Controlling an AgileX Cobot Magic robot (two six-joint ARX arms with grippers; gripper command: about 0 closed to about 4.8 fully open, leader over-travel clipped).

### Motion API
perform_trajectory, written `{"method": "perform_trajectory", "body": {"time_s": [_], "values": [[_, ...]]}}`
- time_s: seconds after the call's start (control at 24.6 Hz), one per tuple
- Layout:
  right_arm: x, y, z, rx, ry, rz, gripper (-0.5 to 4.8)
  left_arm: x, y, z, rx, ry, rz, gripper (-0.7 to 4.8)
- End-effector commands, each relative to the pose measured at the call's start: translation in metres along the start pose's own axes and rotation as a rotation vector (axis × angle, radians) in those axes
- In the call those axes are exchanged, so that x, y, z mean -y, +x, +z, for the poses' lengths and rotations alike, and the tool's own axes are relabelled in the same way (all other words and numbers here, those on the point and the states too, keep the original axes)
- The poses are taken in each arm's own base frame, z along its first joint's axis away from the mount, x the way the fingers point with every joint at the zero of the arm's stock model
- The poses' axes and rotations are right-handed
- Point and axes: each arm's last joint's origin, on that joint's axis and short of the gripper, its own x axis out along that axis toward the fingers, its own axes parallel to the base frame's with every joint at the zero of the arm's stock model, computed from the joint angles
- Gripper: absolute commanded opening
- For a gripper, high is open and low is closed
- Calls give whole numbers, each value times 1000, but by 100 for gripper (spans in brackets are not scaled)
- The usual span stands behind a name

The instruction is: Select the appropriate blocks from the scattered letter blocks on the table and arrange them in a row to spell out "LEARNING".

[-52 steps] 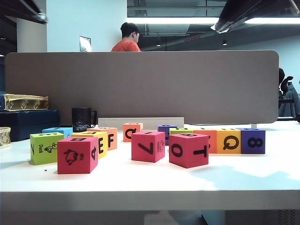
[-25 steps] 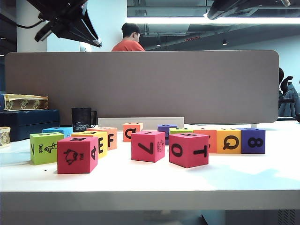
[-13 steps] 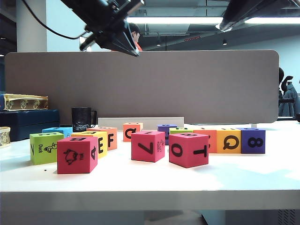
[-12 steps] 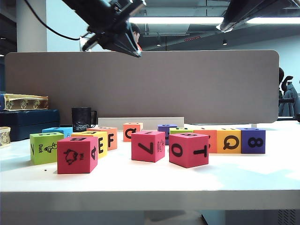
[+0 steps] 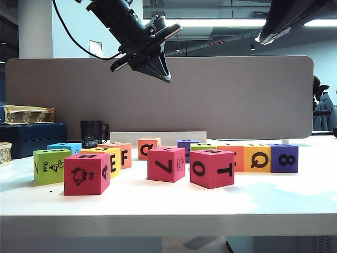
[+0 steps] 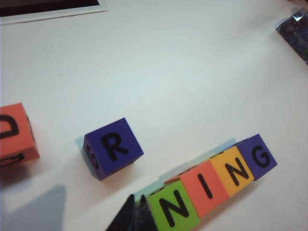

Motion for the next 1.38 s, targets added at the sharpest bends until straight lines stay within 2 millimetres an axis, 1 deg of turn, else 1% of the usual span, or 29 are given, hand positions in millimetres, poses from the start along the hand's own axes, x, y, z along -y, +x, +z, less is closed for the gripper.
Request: {"method": "perform_trajectory", "body": {"time_s": [0.04,0.24,0.41,0.57,0.61,0.65,0.81,0.98,1.06,1.1,1.14,1.18,1.22,1.26,1.3,1.38], "values": [[0,-2,3,19,-14,-17,-2,0,3,4,13,12,0,-5],[1,-3,6,31,-27,-57,-2,-2,15,9,7,9,14,-5],[2,-3,6,31,-24,-65,-2,-2,27,21,-10,5,29,-5],[3,-3,4,10,-23,-67,-2,7,49,30,-13,17,38,-5],[3,-3,2,-1,-22,-68,-2,10,58,32,-11,24,45,-5],[3,-3,1,-14,-20,-71,-2,16,69,31,-8,31,43,-5],[4,-4,0,-28,-18,-74,-2,21,88,26,-17,33,65,-5],[4,-4,0,-28,-18,-73,-2,14,109,10,-69,5,133,-5],[4,-4,0,-29,-18,-73,-2,11,112,6,-83,4,172,-2],[4,-4,0,-31,-18,-73,-2,11,113,5,-87,1,188,10],[4,-4,-1,-35,-18,-73,-2,10,112,5,-90,1,195,51],[4,-4,-1,-40,-17,-74,-2,10,113,5,-91,1,196,97],[4,-4,-2,-44,-17,-74,-2,10,113,5,-89,-24,195,167],[4,-4,-2,-44,-17,-74,-2,10,113,4,-90,-50,197,225],[4,-4,-2,-45,-17,-74,-2,10,113,4,-95,-66,201,253],[4,-4,-2,-50,-17,-75,-2,9,113,2,-105,-104,208,293]]}}
